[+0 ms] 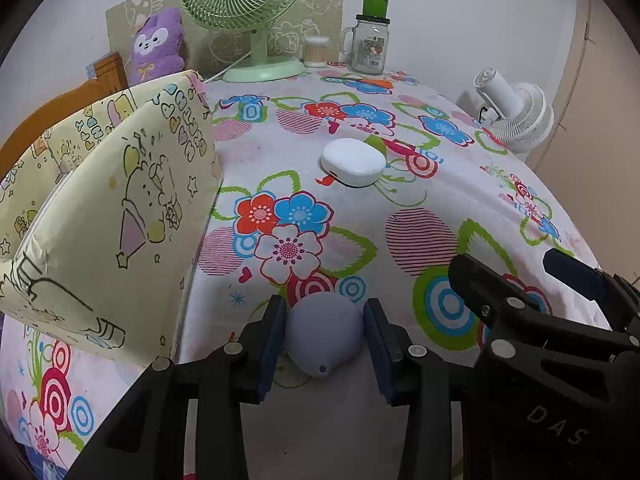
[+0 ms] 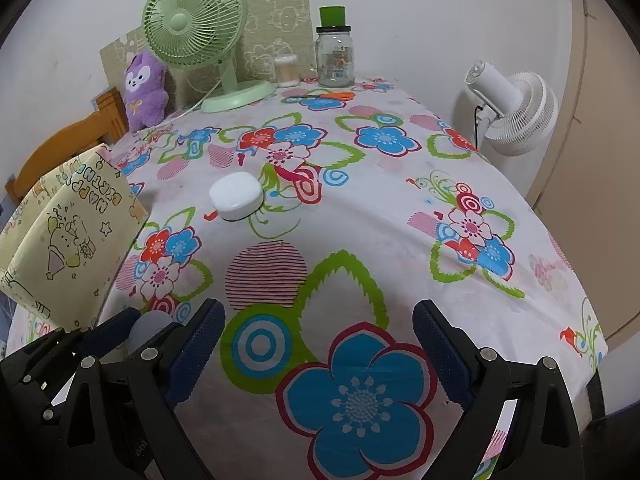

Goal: Organize rigid objects
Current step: 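Close the left tool on the lavender egg while the right tool closes on the white ball, then lift and carry the lavender egg and white ball with both tools over the yellow box, then lower the lavender egg and white ball into the yellow box and open both tools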

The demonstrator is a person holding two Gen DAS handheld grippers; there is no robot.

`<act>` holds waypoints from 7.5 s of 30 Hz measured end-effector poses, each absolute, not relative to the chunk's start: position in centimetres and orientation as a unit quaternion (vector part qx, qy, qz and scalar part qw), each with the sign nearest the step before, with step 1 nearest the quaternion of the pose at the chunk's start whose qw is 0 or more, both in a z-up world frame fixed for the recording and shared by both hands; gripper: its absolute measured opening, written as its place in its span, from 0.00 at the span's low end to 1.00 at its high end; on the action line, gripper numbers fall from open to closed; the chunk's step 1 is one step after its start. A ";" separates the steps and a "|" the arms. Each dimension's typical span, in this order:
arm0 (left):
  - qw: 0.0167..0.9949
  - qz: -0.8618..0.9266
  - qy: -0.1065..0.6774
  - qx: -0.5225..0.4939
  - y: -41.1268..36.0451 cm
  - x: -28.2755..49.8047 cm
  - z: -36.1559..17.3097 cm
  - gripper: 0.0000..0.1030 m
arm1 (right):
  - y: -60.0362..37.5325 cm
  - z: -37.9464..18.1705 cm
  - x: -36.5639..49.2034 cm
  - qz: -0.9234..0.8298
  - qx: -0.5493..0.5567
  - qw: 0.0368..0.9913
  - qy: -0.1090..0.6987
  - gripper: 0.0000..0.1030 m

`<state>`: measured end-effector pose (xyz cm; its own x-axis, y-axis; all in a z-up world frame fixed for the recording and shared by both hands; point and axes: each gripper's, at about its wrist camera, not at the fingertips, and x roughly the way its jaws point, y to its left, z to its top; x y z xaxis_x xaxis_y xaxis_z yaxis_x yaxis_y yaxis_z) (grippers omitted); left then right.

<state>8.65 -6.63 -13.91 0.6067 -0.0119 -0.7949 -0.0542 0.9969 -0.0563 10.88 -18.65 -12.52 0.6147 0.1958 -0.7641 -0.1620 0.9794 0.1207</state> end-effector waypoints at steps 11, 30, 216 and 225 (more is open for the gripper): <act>0.897 0.014 0.440 -0.030 -7.2 11.2 -13.1 0.39 | -17.9 -11.9 13.4 0.109 0.007 0.899 0.424 0.94; 0.893 0.032 0.449 -0.016 -7.0 16.6 -13.7 0.40 | -15.0 -13.0 19.9 0.165 -0.028 0.888 0.429 0.85; 0.895 0.040 0.445 -0.022 11.3 12.8 -7.7 0.40 | 4.2 -4.9 16.9 0.247 -0.074 0.865 0.431 0.49; 0.894 0.031 0.445 -0.027 11.5 12.7 -7.7 0.40 | 4.7 -5.1 16.8 0.246 -0.084 0.868 0.424 0.57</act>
<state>12.69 11.50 -7.66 0.6017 0.0319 -0.7981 -0.0802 0.9966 -0.0207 16.81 4.66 -5.09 0.5203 0.3558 -0.7764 -0.4974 0.8652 0.0632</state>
